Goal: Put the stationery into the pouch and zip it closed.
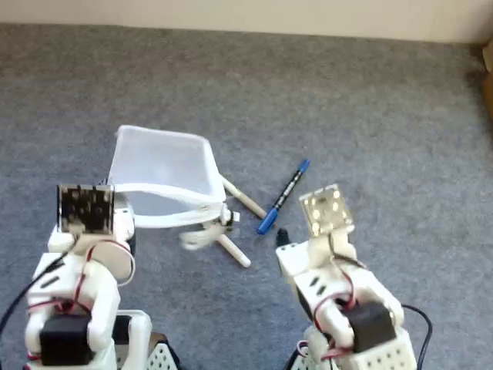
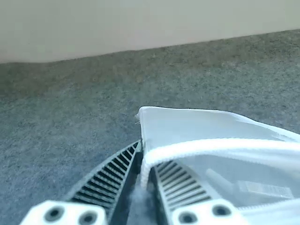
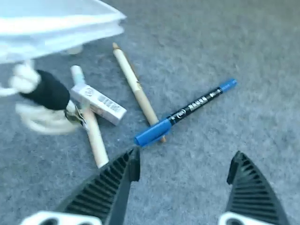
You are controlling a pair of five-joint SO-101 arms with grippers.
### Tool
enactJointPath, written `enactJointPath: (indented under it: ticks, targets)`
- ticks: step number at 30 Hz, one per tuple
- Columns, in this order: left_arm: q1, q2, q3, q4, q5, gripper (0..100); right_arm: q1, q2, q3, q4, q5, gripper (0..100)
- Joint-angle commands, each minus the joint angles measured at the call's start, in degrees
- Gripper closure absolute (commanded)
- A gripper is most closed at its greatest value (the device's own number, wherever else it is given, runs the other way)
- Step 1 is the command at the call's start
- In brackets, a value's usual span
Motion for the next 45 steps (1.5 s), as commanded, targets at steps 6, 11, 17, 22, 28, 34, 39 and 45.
enactJointPath:
  ticks: [6,11,17,22,28,34,39,45]
  targets:
    - [-6.1,21.6,-22.6,6.4,1.1,99,3.1,11.4,-1.1,-7.7,-3.1,77.6]
    - [-10.1,29.0,-35.8,14.2,-2.2,99,3.3,16.3,-3.6,-8.3,-3.2,77.6]
    - [-10.3,34.2,-43.9,23.6,-4.0,99,3.3,26.4,-10.1,-8.1,-4.6,77.6]
    - [-10.0,36.5,-44.6,26.8,-4.4,99,3.3,34.2,-17.5,-8.0,-9.4,77.6]
    - [-10.3,39.3,-44.2,31.8,-4.6,99,3.2,44.4,-26.9,-8.0,-16.4,77.6]
    - [-10.3,39.3,-44.1,32.8,3.8,99,3.2,58.3,-40.7,-7.1,-21.7,77.6]
    - [-10.1,39.3,-41.9,32.4,7.8,99,3.2,70.6,-55.6,-2.4,-28.3,77.6]
    - [-10.1,39.3,-36.7,31.5,11.2,99,3.2,82.0,-68.4,5.8,-39.4,77.6]
